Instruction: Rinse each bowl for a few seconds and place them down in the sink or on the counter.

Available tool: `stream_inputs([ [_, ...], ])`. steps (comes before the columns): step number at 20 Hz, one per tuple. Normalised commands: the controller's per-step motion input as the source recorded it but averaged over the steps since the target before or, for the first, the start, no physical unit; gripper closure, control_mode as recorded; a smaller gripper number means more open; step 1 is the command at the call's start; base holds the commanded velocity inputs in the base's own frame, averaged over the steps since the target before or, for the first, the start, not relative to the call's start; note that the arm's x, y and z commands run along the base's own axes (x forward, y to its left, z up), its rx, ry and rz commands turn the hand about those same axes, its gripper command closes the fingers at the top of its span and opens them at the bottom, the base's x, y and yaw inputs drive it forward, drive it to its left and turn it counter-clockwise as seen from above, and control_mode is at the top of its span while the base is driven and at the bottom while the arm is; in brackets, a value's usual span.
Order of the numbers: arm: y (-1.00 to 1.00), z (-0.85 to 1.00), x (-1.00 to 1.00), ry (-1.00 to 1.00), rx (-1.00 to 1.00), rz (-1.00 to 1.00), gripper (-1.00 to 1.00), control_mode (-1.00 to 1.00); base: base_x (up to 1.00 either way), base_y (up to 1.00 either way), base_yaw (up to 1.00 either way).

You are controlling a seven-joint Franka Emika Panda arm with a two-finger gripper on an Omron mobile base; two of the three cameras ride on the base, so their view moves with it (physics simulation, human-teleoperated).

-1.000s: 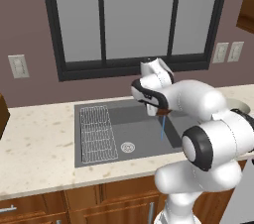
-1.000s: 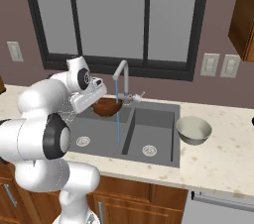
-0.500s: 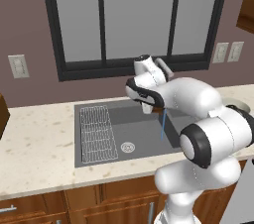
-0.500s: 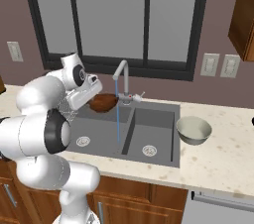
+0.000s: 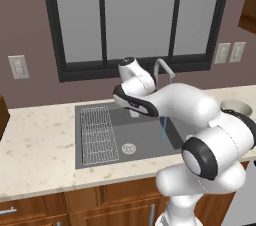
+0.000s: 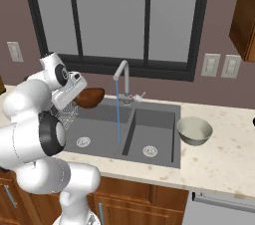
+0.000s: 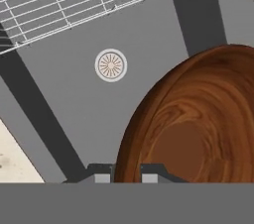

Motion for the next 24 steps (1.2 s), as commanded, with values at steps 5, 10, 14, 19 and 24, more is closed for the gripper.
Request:
stream_inputs([
  [5, 0.59, 0.22, 0.0, 0.0, 0.0, 0.15, 1.0, -1.0, 0.0, 0.0, 0.0],
  [10, 0.53, 0.21, 0.0, 0.0, 0.04, 0.2, 1.0, -1.0, 0.0, 0.0, 0.0],
  [14, 0.51, 0.15, 0.0, 0.0, 0.1, 0.22, 1.0, -1.0, 0.0, 0.0, 0.0],
  [19, 0.52, 0.08, 0.0, 0.04, 0.11, 0.24, 1.0, -1.0, 0.0, 0.0, 0.0],
  [24, 0.5, 0.01, 0.0, 0.06, 0.1, 0.25, 1.0, -1.0, 0.0, 0.0, 0.0],
])
